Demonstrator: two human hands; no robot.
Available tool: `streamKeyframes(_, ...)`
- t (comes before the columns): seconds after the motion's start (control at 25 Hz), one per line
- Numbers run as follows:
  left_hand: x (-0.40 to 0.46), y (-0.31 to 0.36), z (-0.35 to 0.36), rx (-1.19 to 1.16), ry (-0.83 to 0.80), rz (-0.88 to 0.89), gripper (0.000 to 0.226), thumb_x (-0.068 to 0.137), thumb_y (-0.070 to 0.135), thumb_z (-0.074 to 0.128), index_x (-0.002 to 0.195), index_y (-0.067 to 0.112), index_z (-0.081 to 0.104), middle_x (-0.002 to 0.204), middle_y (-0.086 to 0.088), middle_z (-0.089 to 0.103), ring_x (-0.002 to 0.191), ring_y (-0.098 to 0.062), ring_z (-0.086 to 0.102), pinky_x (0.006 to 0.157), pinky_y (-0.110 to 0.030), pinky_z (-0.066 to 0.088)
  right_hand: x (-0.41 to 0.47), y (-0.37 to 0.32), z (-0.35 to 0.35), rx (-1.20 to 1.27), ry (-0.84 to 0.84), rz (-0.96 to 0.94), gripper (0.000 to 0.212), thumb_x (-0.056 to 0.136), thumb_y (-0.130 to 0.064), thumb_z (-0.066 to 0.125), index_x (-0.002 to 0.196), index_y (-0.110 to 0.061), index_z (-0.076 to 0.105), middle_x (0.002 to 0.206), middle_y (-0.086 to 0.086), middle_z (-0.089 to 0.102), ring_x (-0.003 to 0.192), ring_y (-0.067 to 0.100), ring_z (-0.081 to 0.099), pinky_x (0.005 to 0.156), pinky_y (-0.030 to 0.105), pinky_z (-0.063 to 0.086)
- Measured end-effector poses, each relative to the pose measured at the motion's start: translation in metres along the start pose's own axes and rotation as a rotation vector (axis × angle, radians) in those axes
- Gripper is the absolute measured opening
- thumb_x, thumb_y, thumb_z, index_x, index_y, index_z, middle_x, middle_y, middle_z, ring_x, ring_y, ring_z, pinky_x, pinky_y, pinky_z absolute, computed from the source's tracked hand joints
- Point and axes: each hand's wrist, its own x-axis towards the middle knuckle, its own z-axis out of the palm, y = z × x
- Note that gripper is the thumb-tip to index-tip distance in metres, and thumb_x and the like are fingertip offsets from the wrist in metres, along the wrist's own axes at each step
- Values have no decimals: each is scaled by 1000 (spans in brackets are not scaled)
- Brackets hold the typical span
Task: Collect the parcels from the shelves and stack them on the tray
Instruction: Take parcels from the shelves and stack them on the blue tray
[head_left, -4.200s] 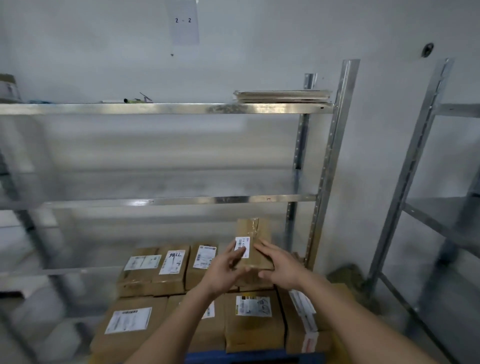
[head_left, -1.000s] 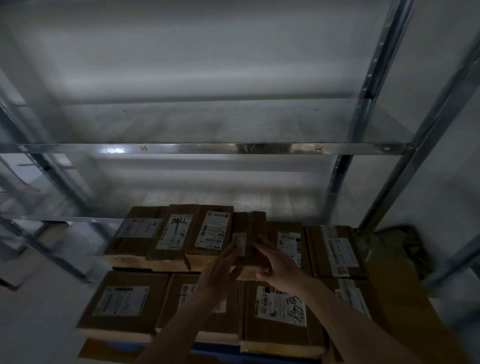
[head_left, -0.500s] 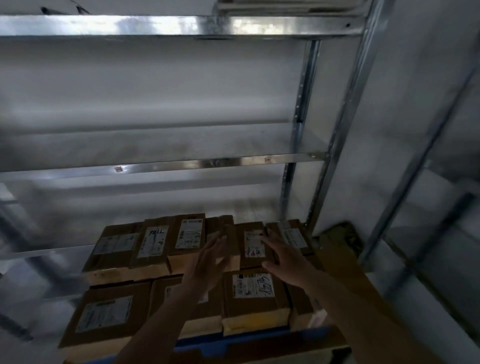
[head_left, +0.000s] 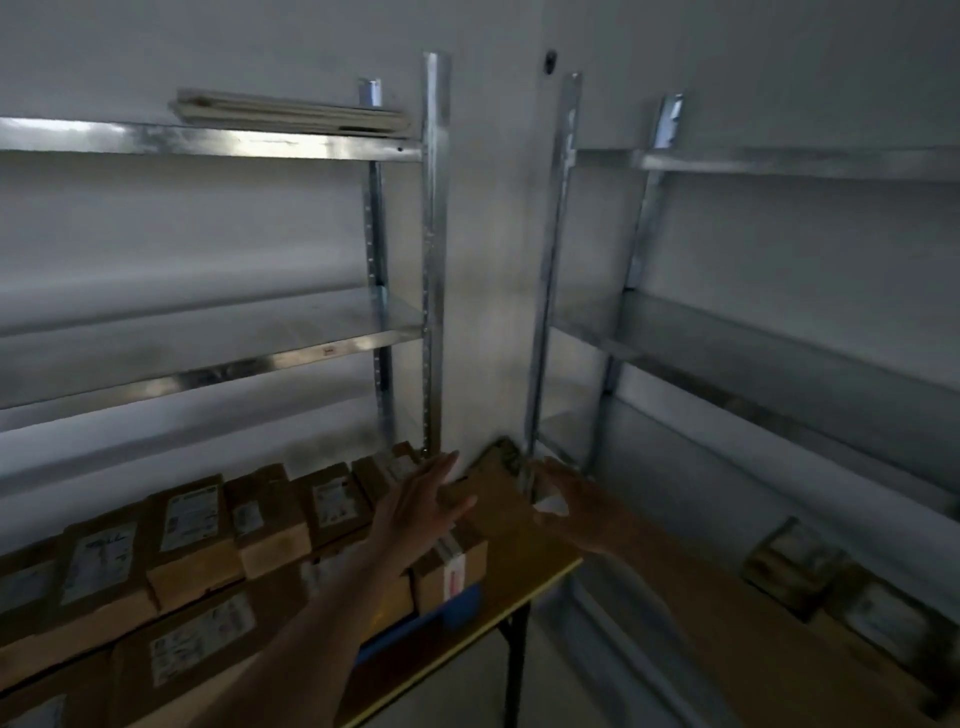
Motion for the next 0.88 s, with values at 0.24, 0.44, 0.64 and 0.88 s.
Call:
streamKeyframes(0.24, 24, 112, 73, -144, -170, 169, 77, 85, 67, 55, 149, 27, 38, 152, 6, 41, 140, -14, 39, 112, -32, 36, -103, 103, -38, -6, 90, 214, 75, 99, -40, 58, 159, -30, 15, 166, -4, 11, 151, 19, 20, 118, 31, 22)
streamKeyframes(0.44, 38, 199, 153, -238, -257, 256, 98, 68, 85, 47, 146, 26, 42, 151, 1, 44, 139, -17, 41, 113, -37, 36, -175, 197, -49, 33, 76, 404, 77, 96, -50, 56, 159, -33, 16, 166, -9, 9, 151, 19, 20, 121, 37, 24)
streamKeyframes(0.64, 50, 264, 218, -153, -354, 334, 84, 77, 81, 46, 149, 39, 34, 155, 12, 36, 141, -11, 37, 112, -36, 37, -215, 265, -53, 80, 119, 511, 68, 97, -40, 58, 156, -36, 25, 163, -7, 23, 145, 22, 34, 114, 31, 32)
streamKeyframes(0.88, 82, 318, 298, -121, -389, 345, 69, 90, 57, 58, 151, 35, 34, 157, 10, 33, 143, -9, 33, 112, -28, 31, -215, 367, -59, 101, 33, 561, 76, 96, -48, 54, 158, -37, 12, 167, -6, 14, 149, 21, 26, 117, 38, 32)
